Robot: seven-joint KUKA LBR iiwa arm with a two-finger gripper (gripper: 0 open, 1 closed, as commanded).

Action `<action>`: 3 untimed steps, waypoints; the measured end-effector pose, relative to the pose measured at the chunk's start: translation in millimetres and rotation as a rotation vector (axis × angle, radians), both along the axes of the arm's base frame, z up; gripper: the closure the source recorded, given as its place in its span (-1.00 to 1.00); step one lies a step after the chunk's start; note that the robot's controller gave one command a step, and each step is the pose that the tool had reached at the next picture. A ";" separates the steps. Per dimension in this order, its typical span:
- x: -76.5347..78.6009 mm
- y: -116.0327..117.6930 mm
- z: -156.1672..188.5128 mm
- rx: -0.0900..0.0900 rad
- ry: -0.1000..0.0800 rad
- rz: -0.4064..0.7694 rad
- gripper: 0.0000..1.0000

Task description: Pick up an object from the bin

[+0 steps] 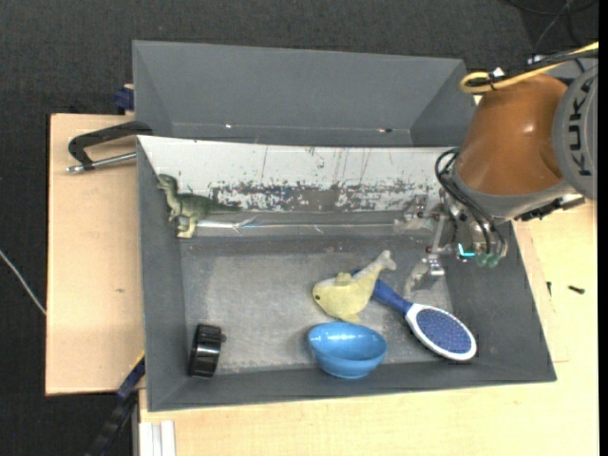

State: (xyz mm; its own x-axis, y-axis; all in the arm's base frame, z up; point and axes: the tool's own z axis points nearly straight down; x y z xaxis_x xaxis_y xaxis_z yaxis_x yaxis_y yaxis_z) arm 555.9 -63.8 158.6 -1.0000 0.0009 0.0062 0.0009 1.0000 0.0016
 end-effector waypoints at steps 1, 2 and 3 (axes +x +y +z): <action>21.9 54.5 -85.3 0.000 -0.007 0.279 -1.00; 16.1 70.9 -56.6 0.000 -0.015 0.596 -1.00; 29.6 85.5 -44.3 0.000 -0.016 0.689 -1.00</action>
Offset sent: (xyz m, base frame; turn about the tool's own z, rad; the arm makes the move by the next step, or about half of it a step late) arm 0.0203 0.0534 -0.0886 -0.2790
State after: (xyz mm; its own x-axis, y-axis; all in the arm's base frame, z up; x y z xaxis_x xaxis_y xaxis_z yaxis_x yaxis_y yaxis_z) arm 585.5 21.7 114.4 -0.7723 -0.6352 -0.0087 -0.6352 0.7723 -0.0033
